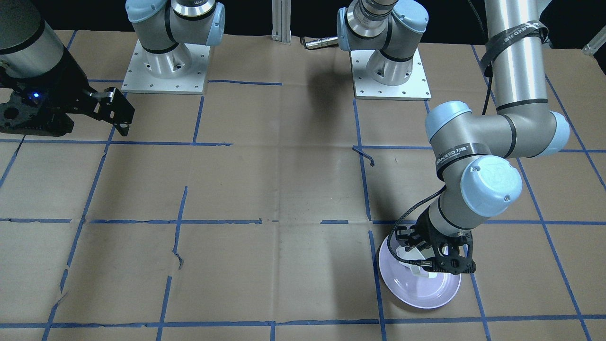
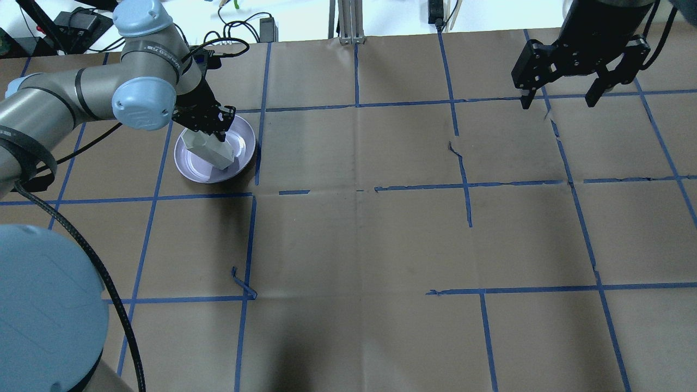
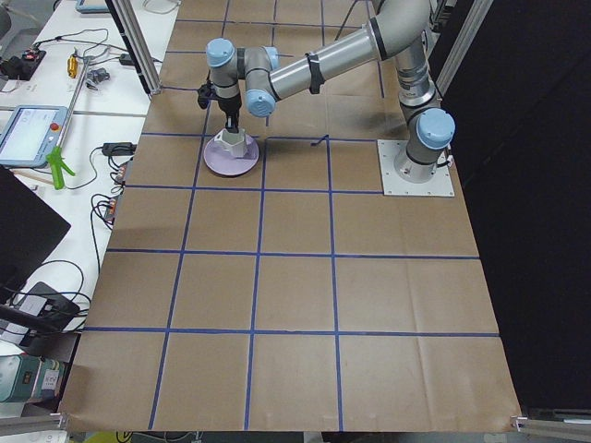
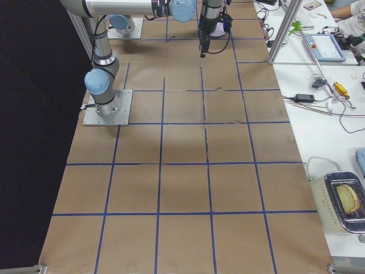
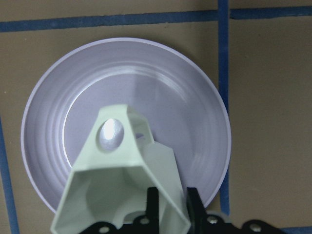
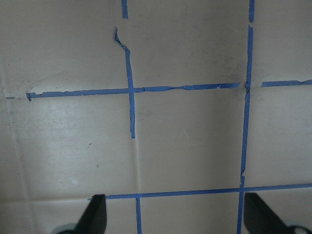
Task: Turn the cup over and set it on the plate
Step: 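Rotate the mug upright and lower it onto the plate with left gripper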
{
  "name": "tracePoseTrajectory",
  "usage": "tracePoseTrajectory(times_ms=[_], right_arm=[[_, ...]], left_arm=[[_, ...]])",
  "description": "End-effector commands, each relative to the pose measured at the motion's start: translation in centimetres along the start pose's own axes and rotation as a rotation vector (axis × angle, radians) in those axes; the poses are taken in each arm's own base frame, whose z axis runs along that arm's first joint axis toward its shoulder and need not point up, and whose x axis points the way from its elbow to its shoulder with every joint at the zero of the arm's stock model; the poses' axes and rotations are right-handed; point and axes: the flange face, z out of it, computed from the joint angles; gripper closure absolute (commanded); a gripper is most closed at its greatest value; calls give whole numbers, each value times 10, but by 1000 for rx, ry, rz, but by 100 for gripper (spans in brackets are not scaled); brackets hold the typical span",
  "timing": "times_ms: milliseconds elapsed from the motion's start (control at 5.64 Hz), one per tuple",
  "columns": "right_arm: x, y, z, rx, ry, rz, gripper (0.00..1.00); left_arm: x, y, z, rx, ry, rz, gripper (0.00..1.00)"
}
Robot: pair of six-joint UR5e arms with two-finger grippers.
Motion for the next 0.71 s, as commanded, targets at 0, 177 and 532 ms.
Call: tracePoseTrajectory(times_ms=[0,177,532], right_arm=[[0,0,0,0,0,0,0],[0,0,0,0,0,0,0],[0,0,0,0,0,0,0]], left_arm=[[0,-1,2,-1,1,-4,2],[1,0,-3,6,5,-4,2],[10,9,-50,59,0,-22,2]])
